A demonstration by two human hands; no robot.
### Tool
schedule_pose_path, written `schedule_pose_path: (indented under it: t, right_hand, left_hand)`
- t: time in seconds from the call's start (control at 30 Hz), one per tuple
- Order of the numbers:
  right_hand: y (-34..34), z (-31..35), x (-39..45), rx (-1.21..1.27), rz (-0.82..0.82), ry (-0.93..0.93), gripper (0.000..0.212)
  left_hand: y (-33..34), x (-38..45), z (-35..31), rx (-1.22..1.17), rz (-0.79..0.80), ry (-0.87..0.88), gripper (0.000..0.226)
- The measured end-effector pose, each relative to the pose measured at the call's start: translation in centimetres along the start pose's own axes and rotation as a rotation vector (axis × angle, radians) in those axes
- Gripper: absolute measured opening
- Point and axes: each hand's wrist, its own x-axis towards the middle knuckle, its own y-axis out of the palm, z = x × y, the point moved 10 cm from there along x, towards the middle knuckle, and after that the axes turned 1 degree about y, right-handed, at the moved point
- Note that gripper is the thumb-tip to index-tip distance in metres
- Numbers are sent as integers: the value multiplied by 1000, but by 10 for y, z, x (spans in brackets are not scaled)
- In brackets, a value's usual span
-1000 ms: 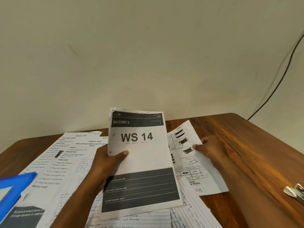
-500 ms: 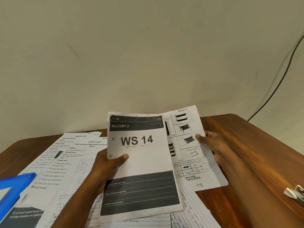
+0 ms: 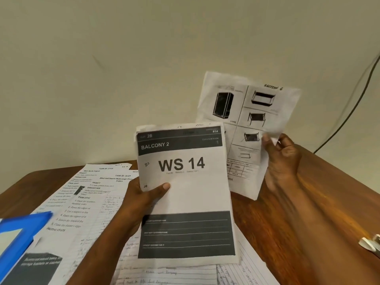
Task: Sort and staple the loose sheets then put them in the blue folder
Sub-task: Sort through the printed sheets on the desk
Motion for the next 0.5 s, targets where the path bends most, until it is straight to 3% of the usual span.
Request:
schedule_pose_path:
  t: [0.13,0.3,0.4,0.5]
  right_hand:
    - [19,-3,-5,101,77,153,19]
    - [60,-29,-37,-104,392,448,27]
    - [78,-36,-61,-108,409,498,27]
    - [92,-38,-84,-68,379,523,43]
  left_hand:
    - [2,-2,-14,-37,-2,70,56]
    - [4,-6,-23,-6,-15,93,66]
    - [2,-7,-24,-27,-8,101,54]
    - [-4,-10,-32,-49,-76,129,43]
